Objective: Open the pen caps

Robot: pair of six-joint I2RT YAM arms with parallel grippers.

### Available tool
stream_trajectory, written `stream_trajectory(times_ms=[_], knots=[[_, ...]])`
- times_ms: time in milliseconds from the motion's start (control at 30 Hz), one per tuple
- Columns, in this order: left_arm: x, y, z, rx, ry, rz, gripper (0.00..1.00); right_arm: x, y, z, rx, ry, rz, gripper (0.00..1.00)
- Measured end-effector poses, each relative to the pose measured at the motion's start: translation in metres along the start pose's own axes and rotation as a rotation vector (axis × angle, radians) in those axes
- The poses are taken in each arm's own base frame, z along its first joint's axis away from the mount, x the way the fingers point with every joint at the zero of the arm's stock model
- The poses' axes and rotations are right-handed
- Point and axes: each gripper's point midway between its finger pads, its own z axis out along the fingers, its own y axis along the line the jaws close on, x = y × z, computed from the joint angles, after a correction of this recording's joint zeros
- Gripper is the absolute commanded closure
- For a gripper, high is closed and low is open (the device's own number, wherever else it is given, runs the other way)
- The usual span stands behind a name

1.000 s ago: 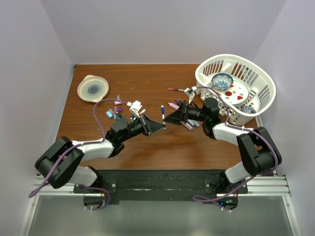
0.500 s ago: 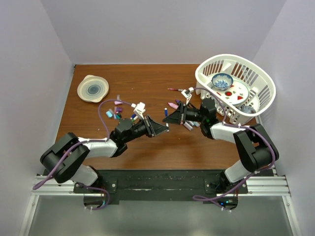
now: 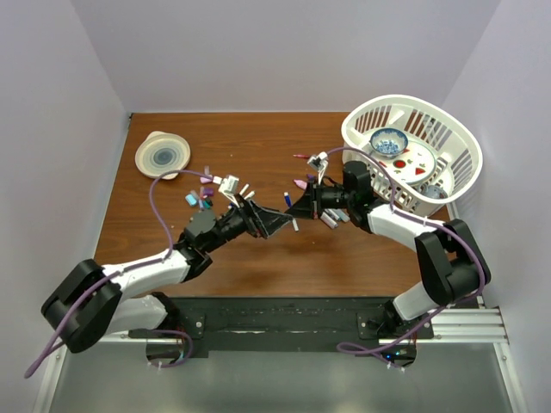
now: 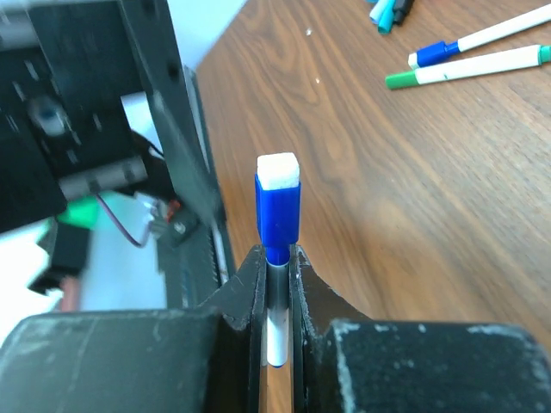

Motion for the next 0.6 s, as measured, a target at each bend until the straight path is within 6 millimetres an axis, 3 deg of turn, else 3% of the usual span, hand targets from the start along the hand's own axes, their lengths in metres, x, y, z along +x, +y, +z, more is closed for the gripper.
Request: stream_trajectory(times_ms=[200, 300, 433, 600], knots=[[-0.020, 0.026, 0.014, -0.156, 0.003, 0.009, 0.01, 0.017, -0.002, -0.002, 0.004, 0.068, -0.074, 1.00], [-0.025, 0.037, 0.022, -0.219, 0.013, -0.003, 0.09, 0.025, -0.001, -0.002, -0.007, 0.097, -0.094, 1.00], [-0.018, 0.051, 0.027, -0.276, 0.050, -0.019, 0.30, 0.029, 0.000, -0.002, -0.012, 0.115, -0.110, 1.00], [-0.001, 0.068, 0.028, -0.314, 0.106, -0.043, 0.39, 0.029, 0.000, -0.002, -0.014, 0.119, -0.117, 1.00]])
